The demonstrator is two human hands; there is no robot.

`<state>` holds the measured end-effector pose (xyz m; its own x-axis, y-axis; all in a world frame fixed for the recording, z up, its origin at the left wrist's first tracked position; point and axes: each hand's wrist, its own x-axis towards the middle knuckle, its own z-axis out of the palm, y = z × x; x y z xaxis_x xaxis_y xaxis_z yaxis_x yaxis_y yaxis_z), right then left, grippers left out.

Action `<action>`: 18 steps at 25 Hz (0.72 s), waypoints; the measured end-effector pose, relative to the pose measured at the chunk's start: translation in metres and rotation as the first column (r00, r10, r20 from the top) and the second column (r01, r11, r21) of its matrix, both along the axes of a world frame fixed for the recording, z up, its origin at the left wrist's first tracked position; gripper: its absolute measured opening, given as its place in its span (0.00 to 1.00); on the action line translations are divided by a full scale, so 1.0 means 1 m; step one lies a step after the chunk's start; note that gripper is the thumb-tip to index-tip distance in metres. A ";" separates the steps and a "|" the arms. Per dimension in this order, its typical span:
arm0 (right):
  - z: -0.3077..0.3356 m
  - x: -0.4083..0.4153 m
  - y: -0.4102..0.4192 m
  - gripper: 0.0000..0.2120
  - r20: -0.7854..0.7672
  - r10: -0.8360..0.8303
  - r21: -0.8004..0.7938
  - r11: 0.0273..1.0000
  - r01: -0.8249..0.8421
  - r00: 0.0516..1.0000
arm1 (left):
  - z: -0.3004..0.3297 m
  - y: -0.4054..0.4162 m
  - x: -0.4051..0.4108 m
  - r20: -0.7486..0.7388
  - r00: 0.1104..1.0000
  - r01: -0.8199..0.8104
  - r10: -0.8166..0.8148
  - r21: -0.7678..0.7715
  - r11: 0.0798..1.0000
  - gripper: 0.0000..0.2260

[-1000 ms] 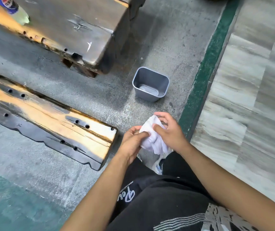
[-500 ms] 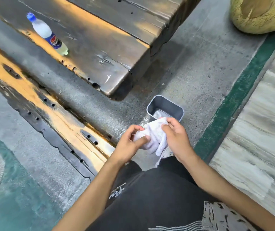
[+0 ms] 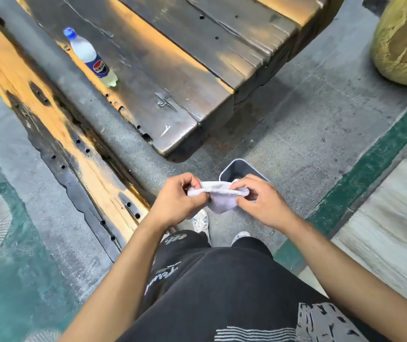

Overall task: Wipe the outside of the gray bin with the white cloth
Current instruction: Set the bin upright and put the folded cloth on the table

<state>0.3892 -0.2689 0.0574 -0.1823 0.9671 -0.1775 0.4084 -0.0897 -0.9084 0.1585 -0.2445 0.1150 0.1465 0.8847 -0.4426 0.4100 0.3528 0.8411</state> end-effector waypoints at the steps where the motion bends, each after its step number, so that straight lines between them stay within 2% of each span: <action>1: -0.003 0.001 0.007 0.12 0.031 0.015 0.012 1.000 -0.016 0.999 | 0.003 0.009 -0.001 0.000 1.000 -0.004 0.004 0.009 1.000 0.06; 6: -0.005 -0.008 0.065 0.07 0.179 0.097 0.044 0.993 -0.107 0.979 | -0.005 0.068 -0.029 -0.023 0.999 0.041 -0.040 0.067 0.997 0.08; 8: -0.001 -0.014 0.088 0.07 0.182 0.100 0.033 0.994 -0.107 0.978 | -0.013 0.088 -0.042 -0.069 0.997 0.050 -0.041 0.121 0.991 0.09; 9: -0.002 -0.023 0.111 0.07 0.159 0.067 -0.023 0.998 -0.064 0.985 | -0.019 0.108 -0.055 -0.074 0.996 0.050 -0.041 0.131 0.990 0.10; 11: -0.002 -0.047 0.151 0.07 0.107 0.006 -0.151 0.988 0.010 0.994 | -0.033 0.141 -0.076 -0.027 0.999 0.031 -0.029 0.074 0.997 0.14; 13: -0.006 -0.072 0.185 0.07 0.081 0.005 -0.222 0.975 0.014 0.997 | -0.049 0.168 -0.093 -0.004 0.999 0.040 -0.040 -0.005 0.999 0.17; 16: -0.018 -0.108 0.227 0.09 0.085 -0.034 -0.270 0.961 0.055 0.996 | -0.074 0.201 -0.113 -0.048 0.996 0.065 -0.069 -0.076 0.995 0.04; 18: -0.031 -0.125 0.250 0.15 0.021 -0.143 -0.340 0.930 0.142 0.989 | -0.089 0.217 -0.121 -0.018 0.999 -0.034 0.031 -0.154 0.987 0.11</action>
